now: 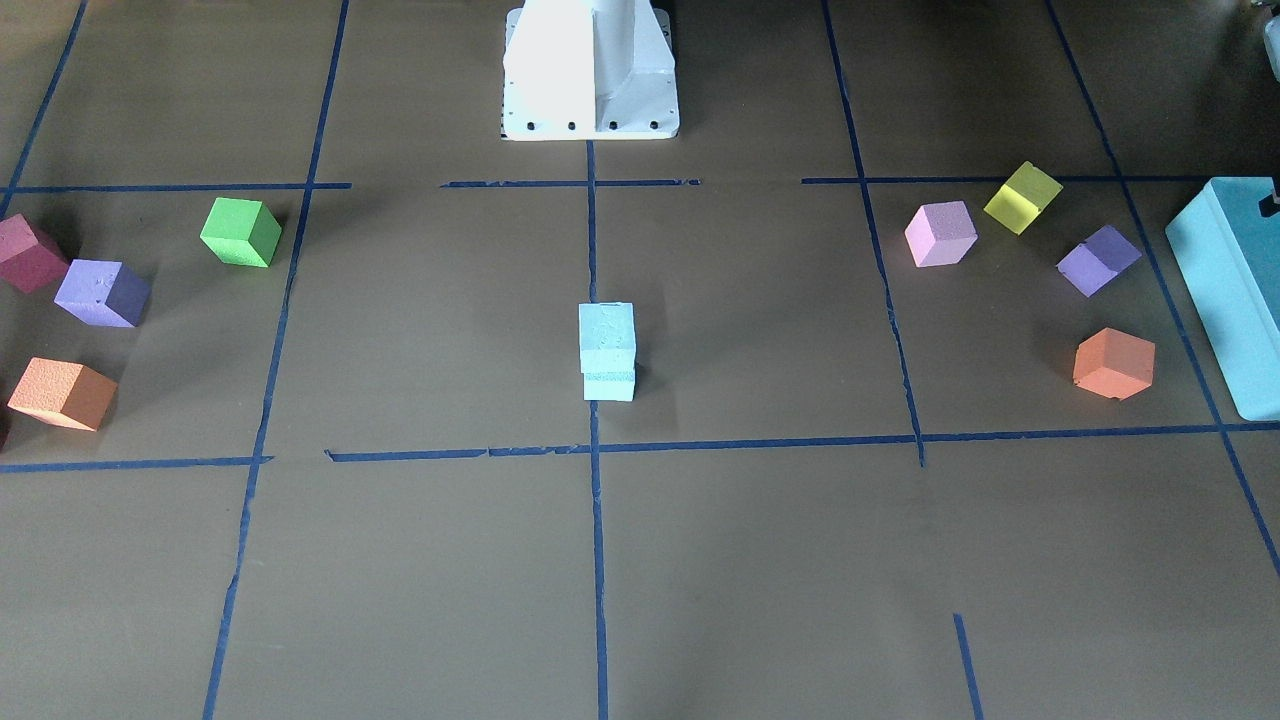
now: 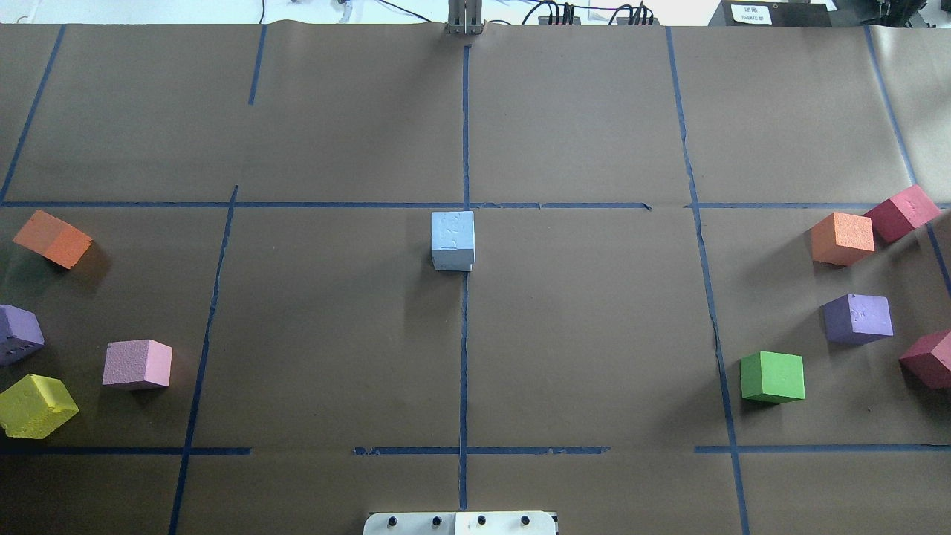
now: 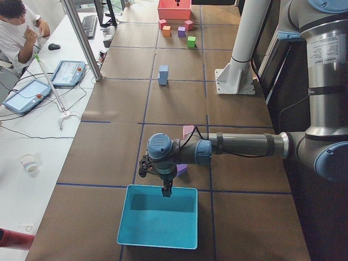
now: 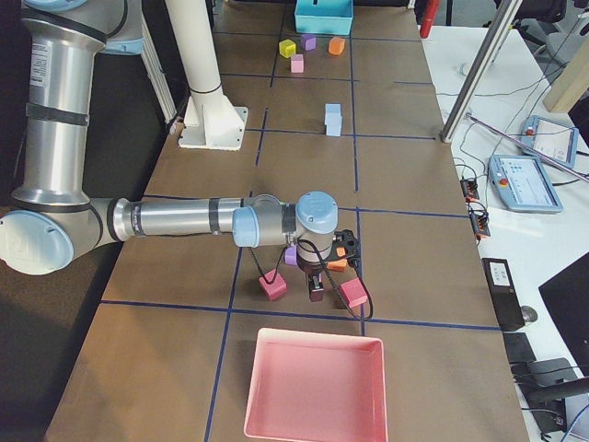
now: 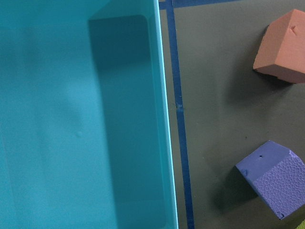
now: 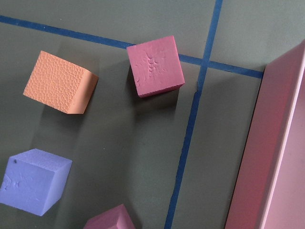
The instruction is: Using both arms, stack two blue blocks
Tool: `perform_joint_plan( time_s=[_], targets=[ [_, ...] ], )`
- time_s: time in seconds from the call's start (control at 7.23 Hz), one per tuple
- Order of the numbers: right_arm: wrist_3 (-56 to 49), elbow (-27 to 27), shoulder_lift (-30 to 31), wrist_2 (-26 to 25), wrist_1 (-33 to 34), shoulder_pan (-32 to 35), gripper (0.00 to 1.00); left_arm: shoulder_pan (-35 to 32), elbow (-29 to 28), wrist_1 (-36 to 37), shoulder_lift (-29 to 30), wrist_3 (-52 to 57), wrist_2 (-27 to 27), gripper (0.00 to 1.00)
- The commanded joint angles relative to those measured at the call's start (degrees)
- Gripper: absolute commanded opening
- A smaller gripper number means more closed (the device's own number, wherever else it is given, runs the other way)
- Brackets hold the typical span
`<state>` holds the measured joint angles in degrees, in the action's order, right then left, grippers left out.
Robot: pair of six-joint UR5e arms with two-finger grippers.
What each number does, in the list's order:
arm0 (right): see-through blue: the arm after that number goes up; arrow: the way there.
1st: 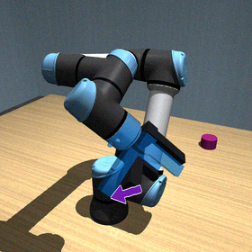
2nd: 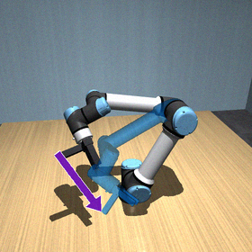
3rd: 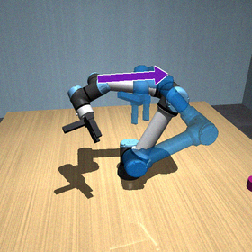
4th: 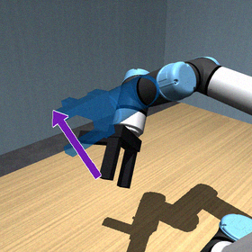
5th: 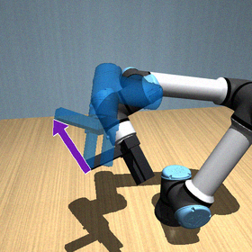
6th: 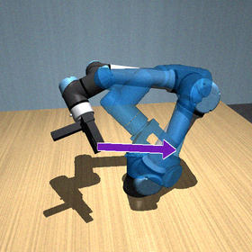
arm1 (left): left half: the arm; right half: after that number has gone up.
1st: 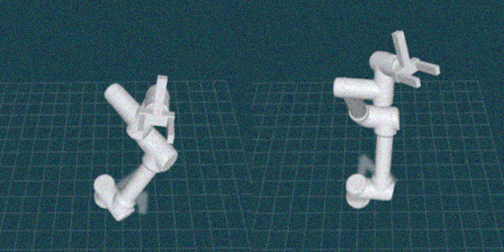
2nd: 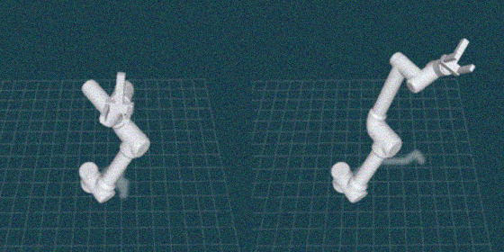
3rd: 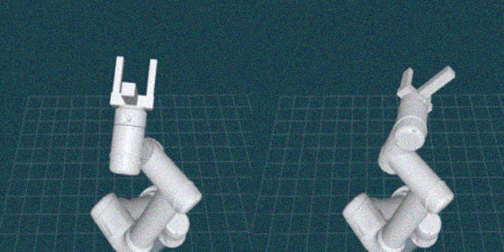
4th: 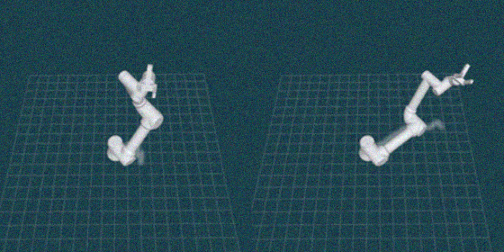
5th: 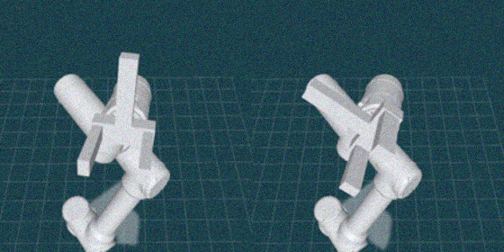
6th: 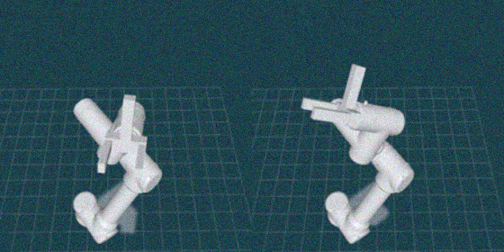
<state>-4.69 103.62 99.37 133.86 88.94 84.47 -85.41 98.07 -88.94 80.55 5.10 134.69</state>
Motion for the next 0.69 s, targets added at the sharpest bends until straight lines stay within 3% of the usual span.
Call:
perform_joint_plan(
  time_s=[0.0, 0.55],
  targets=[
    [-0.1, -0.1, 0.1, 0.1, 0.0, -0.8, 1.00, 0.1, -0.2, 0.0, 0.0, 0.0, 0.0, 1.00],
    [-0.1, -0.7, 0.2, 0.2, 0.0, -1.7, 1.00, 0.0, 0.0, 0.0, 0.0, 0.0, 0.0, 1.00]
  ],
)
